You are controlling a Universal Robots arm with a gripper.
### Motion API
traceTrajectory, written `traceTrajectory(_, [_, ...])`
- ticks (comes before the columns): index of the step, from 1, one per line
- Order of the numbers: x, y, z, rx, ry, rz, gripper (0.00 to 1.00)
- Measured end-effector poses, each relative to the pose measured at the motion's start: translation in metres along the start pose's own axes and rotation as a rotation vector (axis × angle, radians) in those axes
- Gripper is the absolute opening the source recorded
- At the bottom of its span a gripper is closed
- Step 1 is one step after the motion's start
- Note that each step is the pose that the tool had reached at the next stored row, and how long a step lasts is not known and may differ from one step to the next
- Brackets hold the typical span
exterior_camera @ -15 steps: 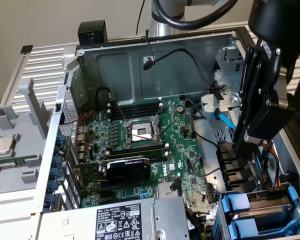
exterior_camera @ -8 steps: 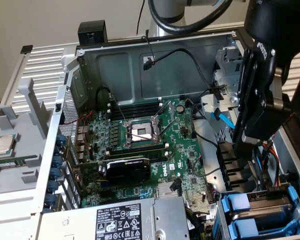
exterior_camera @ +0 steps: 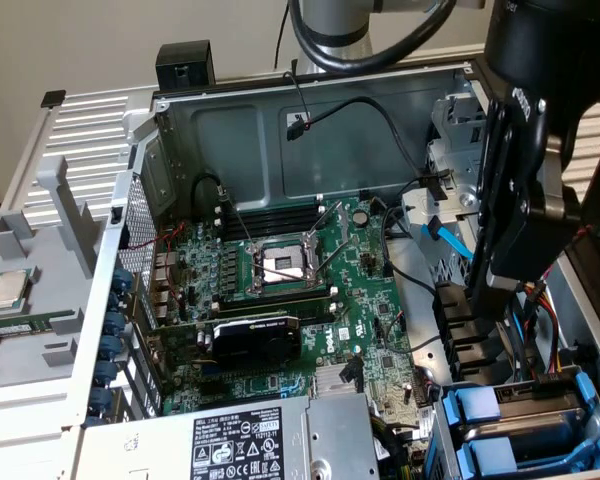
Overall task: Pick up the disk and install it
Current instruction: 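Insert the second disk wire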
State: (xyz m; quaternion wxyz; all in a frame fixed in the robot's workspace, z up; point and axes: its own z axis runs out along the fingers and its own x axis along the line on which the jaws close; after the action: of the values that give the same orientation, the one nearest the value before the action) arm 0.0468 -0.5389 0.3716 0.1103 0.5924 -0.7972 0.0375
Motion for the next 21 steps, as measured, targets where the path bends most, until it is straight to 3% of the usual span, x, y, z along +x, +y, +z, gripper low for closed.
traceTrajectory(14, [-0.0002, 0.0003, 0.0005, 0.0006, 0.0005, 0.0, 0.31])
traceTrajectory(18, [-0.0003, 0.0003, 0.0005, 0.0006, 0.0005, 0.0, 0.16])
traceTrajectory(21, [-0.0002, 0.0003, 0.0006, 0.0006, 0.0004, 0.0, 0.16])
